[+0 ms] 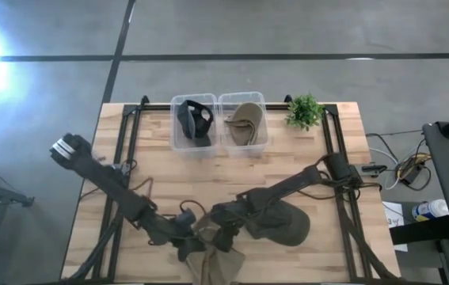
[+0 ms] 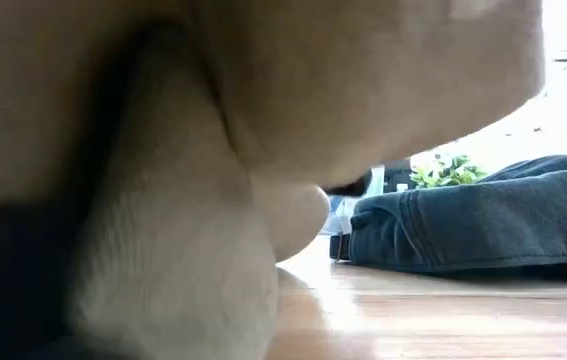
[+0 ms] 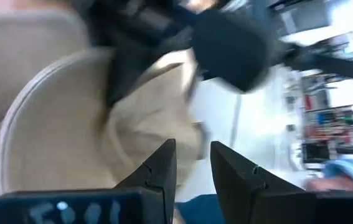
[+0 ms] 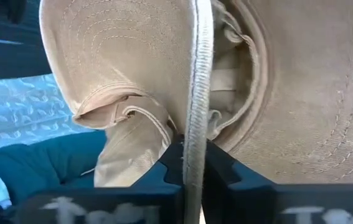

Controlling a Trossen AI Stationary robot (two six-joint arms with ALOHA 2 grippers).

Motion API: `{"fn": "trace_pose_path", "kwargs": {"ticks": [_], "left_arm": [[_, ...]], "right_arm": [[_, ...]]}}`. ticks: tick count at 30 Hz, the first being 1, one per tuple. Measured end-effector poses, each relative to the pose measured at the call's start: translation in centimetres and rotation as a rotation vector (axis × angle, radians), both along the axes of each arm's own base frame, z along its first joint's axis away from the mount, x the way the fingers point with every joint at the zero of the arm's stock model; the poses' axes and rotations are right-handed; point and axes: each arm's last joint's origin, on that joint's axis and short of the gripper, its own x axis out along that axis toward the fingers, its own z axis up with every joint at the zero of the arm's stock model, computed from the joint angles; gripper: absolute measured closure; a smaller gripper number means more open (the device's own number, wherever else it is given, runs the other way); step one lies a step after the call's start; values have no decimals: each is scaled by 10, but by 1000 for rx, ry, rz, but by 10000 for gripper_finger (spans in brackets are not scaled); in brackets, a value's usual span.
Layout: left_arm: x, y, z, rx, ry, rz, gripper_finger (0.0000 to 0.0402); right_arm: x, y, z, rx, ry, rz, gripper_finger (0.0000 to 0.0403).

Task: Pick & Place hat
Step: Put the bottom brown cap into the right transparent bin

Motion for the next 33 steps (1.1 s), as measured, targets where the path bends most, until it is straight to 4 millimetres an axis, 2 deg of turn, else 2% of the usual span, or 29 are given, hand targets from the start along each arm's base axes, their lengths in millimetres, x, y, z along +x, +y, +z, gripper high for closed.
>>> {"fn": "trace_pose_path", "kwargs": {"ticks": [3, 7, 11, 16, 23, 27, 30, 33], "left_arm": [[-10, 6, 24, -18, -83, 15, 310], [-25, 17, 54, -43, -190, 21, 310], [-39, 29, 79, -42, -301, 62, 310], [-55, 39, 99, -9, -398, 66, 310], [-58, 43, 102, 58, -424, 111, 310], [-54, 40, 96, 97, -412, 132, 310], [-51, 39, 90, 153, -386, 158, 310], [-49, 40, 82, 212, -340, 214, 310]], "right_arm": [[-2, -1, 16, -32, -62, 3, 389], [-7, -8, 48, -134, -179, -60, 390], [-16, -21, 83, -272, -285, -182, 390], [-40, -45, 123, -541, -313, -388, 390], [-83, -79, 189, -884, -440, -803, 390], [-106, -99, 217, -1171, -450, -1041, 390], [-112, -127, 226, -1265, -393, -1098, 390], [-112, -165, 220, -1242, -309, -1163, 390]]}}
